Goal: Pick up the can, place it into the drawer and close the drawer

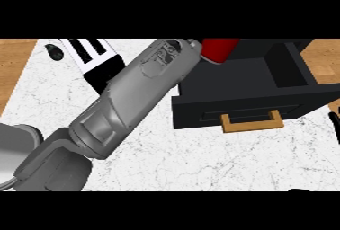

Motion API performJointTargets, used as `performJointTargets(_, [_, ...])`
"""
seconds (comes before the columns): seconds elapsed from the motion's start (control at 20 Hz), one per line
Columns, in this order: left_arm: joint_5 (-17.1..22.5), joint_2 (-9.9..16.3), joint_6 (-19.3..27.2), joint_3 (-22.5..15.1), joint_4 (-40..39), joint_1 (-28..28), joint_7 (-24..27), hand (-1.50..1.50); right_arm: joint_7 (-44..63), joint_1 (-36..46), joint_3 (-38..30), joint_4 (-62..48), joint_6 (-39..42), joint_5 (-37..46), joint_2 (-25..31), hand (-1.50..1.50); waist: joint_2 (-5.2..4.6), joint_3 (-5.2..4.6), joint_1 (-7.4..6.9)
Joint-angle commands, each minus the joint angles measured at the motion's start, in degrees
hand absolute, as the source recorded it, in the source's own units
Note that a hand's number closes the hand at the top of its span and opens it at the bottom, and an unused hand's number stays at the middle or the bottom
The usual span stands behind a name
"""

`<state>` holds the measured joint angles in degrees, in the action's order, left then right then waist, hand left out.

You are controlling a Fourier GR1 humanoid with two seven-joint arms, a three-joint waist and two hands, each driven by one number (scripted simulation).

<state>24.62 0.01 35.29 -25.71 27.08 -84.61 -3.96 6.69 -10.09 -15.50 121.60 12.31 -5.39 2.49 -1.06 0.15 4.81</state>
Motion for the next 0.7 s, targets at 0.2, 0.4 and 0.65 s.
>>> performJointTargets(0.2, [2.34,-0.01,1.71,-4.33,-4.34,0.08,3.33,1.5,-2.44,1.94,0.61,-2.63,-1.01,2.16,-0.71,-1.5,-0.44,0.05,1.21])
performJointTargets(0.4, [2.6,-0.01,1.1,-6.4,-5.42,1.49,5.73,1.5,-0.41,2.37,0.36,-0.82,-0.05,0.24,0.44,-1.5,-0.48,0.02,1.51])
performJointTargets(0.65, [3.51,-0.01,3.18,-8.58,-6.81,1.12,4.77,-1.5,-0.01,4.13,1.63,-2.24,-1.14,1.65,-0.3,-1.5,-0.8,0.06,2.39])
